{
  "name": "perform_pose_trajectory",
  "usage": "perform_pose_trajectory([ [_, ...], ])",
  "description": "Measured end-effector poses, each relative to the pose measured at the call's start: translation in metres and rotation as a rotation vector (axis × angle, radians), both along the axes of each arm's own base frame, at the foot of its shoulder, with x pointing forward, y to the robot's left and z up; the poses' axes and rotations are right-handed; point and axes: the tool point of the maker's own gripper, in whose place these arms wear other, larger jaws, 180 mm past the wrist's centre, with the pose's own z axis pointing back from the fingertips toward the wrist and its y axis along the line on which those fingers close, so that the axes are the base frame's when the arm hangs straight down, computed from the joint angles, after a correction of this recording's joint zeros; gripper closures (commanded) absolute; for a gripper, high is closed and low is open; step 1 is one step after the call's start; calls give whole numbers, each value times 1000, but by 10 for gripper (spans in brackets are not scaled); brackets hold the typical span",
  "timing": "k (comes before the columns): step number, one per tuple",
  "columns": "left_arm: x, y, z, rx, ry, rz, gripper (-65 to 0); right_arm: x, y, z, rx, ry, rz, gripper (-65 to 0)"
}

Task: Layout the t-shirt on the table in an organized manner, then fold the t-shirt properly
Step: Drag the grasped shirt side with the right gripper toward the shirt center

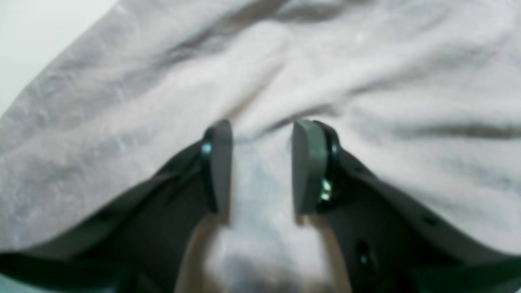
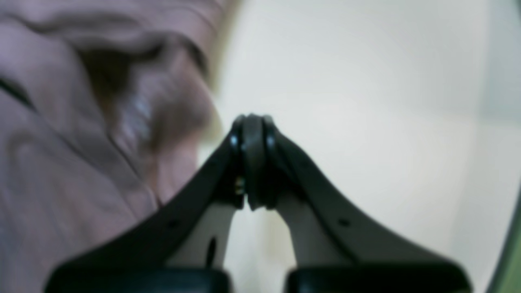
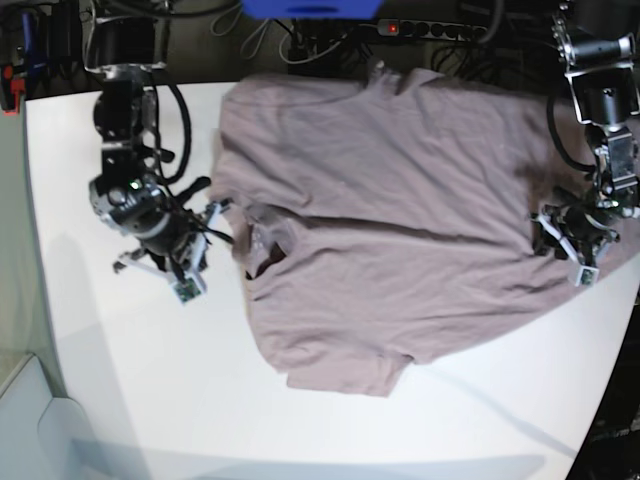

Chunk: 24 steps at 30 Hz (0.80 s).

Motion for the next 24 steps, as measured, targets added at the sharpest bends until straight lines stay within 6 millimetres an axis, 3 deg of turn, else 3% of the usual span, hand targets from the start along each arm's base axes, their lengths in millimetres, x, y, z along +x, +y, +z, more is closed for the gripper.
perform_pose_trajectory([
  [3,0,0,0,-3,-2,1,-246,21,18,2,4,-9,49,0],
  [7,-2,2,3,13,-8,-9,-246,33,33,-17,26,62,63,0],
  [13,-10,1,5,59,33,-35,-246,49,19,-34,10,122,38,-6],
  [15,-11,1,4,70,43,-38,-246,51,19,-36,12,132,37,-71],
  [20,-10,0,5,64,39,-36,-246,57,26,-27,18,108,49,-313],
  [21,-10,0,5,64,38,-36,-246,59,27,-22,19,96,51,-343],
  [24,-10,0,5,64,39,-36,-246,74,27,-4,22,55,44,-348],
])
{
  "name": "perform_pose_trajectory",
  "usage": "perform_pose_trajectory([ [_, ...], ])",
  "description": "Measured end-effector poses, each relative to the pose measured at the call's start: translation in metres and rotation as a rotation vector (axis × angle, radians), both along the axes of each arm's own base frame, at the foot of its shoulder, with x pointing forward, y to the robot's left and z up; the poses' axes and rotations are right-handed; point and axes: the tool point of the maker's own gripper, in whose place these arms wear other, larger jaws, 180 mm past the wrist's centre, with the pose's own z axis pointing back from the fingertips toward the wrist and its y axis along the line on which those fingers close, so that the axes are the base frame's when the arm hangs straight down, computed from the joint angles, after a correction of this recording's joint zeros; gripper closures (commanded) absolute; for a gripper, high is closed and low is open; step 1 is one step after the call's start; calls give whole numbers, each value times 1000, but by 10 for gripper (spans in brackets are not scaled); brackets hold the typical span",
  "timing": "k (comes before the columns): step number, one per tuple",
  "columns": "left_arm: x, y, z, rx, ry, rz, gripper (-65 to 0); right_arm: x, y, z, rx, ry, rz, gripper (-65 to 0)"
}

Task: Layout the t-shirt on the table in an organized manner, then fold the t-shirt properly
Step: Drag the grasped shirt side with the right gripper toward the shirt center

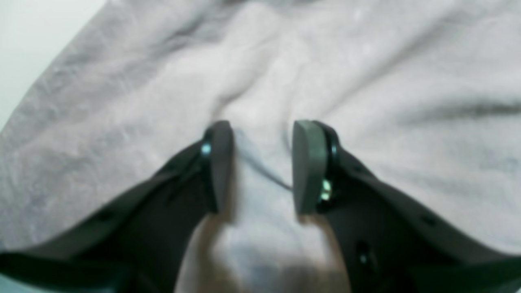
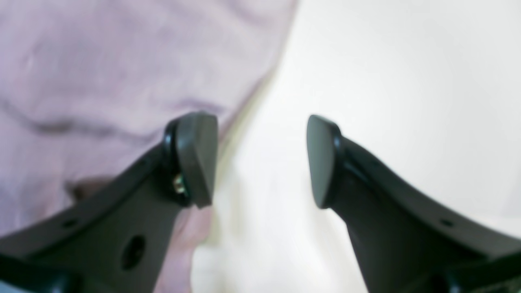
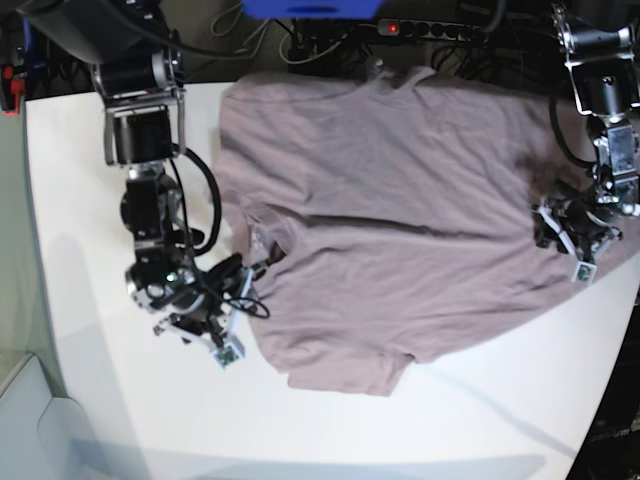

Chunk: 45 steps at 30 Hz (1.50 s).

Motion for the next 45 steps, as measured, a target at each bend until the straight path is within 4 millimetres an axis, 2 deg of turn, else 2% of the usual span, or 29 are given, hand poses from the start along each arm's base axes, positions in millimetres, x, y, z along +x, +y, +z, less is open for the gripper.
perform_pose_trajectory([
  [3,0,-1,-1,1,2,-1,-246,19,13,18,37,-41,9,-349],
  [9,-5,-2,-1,1,1,-6,-246,15,21,-24,39,121,9,-348],
  [14,-7,-4,0,11,-5,-18,-246,27,30,-22,93,78,11,-348],
  [20,-7,-4,0,10,-5,-18,-246,10,28,-54,96,162,5,-348],
  [24,-7,-5,0,10,-5,-18,-246,12,27,-57,121,161,-8,-344],
  [26,-8,-4,0,10,-4,-18,-246,13,25,-58,144,154,-25,-313],
  [27,-9,-4,-1,10,-3,-19,-246,14,23,-58,151,147,-31,-273],
  [31,-10,-5,-1,6,-10,-20,-246,14,20,-58,149,146,-36,0],
  [34,-10,-5,-1,6,-10,-20,-246,14,23,-57,124,156,-21,0],
  [38,-13,-6,-3,6,-6,-21,-246,16,32,-48,-79,107,104,0],
  [41,-13,-7,-2,5,-11,-24,-246,15,52,-39,-217,43,210,0],
  [45,-14,-7,-3,5,-10,-25,-246,3,82,-29,-358,-45,317,0],
])
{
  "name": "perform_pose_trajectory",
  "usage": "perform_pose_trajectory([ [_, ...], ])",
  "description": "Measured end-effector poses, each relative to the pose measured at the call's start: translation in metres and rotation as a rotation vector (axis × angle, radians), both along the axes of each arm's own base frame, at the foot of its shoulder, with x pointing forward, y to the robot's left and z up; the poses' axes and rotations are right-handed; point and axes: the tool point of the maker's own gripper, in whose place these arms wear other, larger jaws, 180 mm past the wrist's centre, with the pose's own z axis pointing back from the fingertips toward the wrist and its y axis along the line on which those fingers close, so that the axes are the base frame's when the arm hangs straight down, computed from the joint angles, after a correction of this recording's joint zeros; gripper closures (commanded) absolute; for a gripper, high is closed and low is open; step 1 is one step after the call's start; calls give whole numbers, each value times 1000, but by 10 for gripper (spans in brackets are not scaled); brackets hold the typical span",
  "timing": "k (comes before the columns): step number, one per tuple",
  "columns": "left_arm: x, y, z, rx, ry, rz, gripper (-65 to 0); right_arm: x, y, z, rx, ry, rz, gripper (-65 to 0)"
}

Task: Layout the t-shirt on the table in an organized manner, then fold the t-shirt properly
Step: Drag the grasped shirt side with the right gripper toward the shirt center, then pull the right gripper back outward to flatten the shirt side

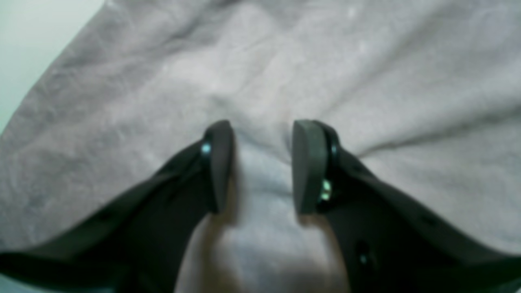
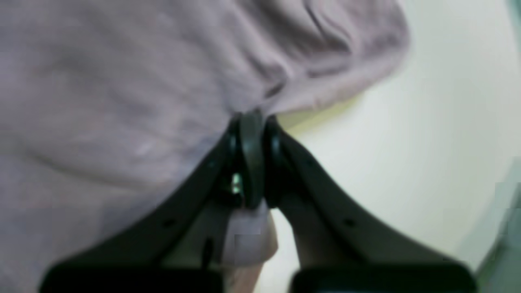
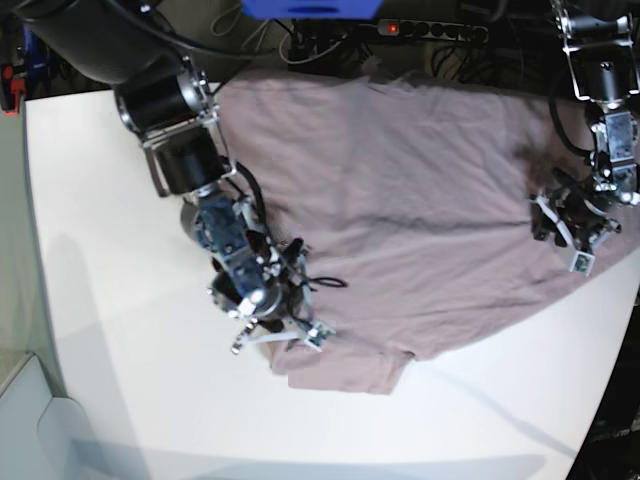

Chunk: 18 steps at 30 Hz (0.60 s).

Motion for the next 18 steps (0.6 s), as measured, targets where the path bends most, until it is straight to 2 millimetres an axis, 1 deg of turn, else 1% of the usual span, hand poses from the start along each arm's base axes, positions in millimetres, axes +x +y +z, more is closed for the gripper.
perform_pose_trajectory([
  [1,0,0,0,0,0,0,-246,-2,7,2,-23,-21,22,-10],
  [3,-1,0,0,0,0,-1,-246,-10,22,2,-89,-44,87,-63],
  [6,-1,0,0,-3,-2,0,-246,-31,49,-10,-145,-52,196,-195],
  [8,0,0,0,-3,-2,1,-246,-47,56,-21,-188,-42,244,-266],
  [10,-1,0,0,-2,-1,0,-246,-54,61,-19,-198,-72,265,-311],
  [11,0,0,0,-2,-2,1,-246,-58,64,-18,-192,-73,274,-323],
  [12,-1,0,0,-3,-2,1,-246,-62,67,-15,-186,-84,291,-323],
  [15,-1,0,0,-3,-2,0,-246,-65,71,8,-153,-151,300,-325],
  [18,-1,0,0,-3,-3,0,-246,-54,72,40,-103,-228,262,-325],
])
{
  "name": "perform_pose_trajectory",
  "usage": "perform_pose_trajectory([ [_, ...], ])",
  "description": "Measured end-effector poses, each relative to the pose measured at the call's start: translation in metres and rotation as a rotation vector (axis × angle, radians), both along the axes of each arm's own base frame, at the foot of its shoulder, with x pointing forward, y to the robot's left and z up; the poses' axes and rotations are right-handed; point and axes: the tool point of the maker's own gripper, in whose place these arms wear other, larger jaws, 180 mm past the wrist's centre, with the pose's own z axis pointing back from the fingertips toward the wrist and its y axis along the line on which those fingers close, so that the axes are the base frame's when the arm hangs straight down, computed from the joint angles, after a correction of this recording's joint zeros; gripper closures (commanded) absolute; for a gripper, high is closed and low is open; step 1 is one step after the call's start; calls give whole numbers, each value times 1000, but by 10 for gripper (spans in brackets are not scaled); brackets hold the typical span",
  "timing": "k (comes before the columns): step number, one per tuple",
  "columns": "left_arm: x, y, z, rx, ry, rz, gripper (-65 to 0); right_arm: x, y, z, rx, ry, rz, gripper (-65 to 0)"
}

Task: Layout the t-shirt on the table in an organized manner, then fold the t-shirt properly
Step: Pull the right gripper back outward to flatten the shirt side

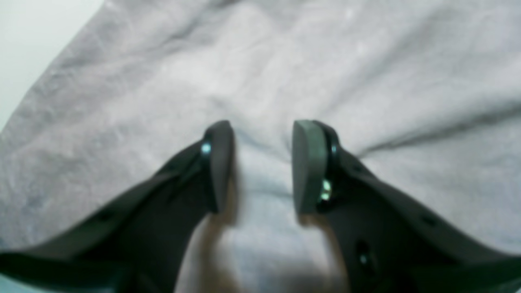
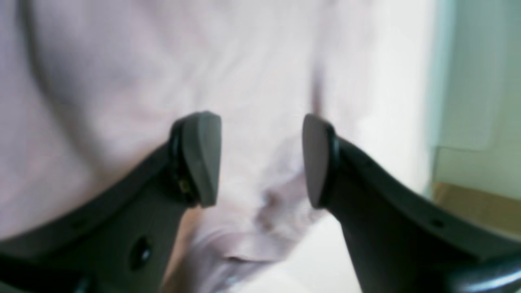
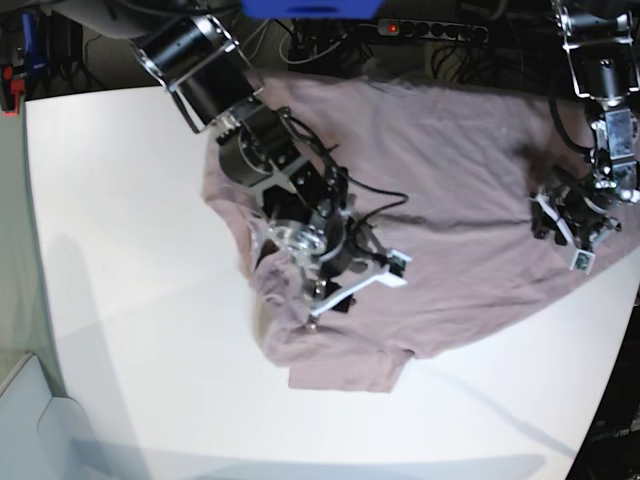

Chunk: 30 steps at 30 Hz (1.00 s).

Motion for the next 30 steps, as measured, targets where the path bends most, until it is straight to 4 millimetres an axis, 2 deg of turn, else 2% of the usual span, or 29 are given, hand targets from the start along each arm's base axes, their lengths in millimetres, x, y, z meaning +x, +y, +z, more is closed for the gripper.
perform_pose_trajectory([
  [2,-1,0,-1,0,3,1,-246,17,-16,18,45,-32,-66,-325],
  [4,0,2,0,-4,-2,3,-246,30,-45,20,61,-31,-157,-325],
  [6,-1,4,0,1,3,3,-246,37,-75,12,57,-8,-240,-325],
  [9,-5,16,3,29,17,1,-246,41,-102,-5,58,45,-320,-325],
  [13,-17,54,9,82,48,83,-246,41,-128,-17,53,76,-387,-324],
  [16,-23,81,21,120,48,131,-246,34,-128,-24,61,91,-393,-324],
  [18,-20,87,28,132,34,136,-246,27,-128,-28,62,100,-393,-324],
  [21,-6,81,34,116,9,135,-246,17,-125,-28,72,101,-391,-323],
  [23,-1,75,36,102,-8,128,-246,14,-113,-22,96,95,-381,-323],
  [26,-3,75,34,107,2,129,-246,8,-84,-12,138,115,-302,-306],
  [30,-3,70,30,96,6,128,-246,8,-76,-13,148,127,-280,-252],
])
